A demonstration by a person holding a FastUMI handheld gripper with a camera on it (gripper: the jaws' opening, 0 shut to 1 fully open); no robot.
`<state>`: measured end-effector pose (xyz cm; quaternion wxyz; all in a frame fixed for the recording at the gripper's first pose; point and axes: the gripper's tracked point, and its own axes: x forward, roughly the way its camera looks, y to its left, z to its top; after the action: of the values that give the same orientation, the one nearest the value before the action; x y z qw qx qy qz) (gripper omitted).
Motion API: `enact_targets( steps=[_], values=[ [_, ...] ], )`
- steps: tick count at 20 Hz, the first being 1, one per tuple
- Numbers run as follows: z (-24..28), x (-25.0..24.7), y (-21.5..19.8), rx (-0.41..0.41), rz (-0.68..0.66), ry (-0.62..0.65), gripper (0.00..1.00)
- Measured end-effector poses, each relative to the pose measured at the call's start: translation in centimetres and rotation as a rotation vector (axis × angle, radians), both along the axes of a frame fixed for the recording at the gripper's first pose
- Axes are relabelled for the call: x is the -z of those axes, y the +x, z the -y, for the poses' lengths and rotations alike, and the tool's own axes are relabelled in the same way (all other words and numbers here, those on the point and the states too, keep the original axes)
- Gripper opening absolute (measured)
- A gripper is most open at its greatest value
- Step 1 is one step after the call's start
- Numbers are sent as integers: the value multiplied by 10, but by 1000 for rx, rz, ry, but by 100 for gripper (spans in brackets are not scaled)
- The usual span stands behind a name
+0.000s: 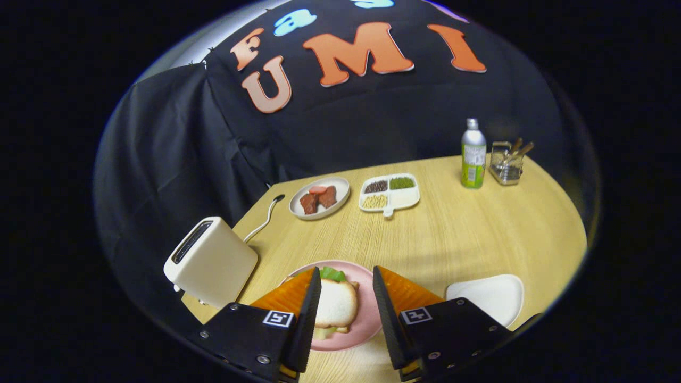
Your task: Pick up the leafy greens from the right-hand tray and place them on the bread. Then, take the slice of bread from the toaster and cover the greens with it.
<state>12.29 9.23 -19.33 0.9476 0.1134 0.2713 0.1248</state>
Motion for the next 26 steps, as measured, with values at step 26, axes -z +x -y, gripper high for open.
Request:
enact_targets(
  steps=[26],
  values=[
    [100,-208,-129,229,673,-192,97]
  ],
)
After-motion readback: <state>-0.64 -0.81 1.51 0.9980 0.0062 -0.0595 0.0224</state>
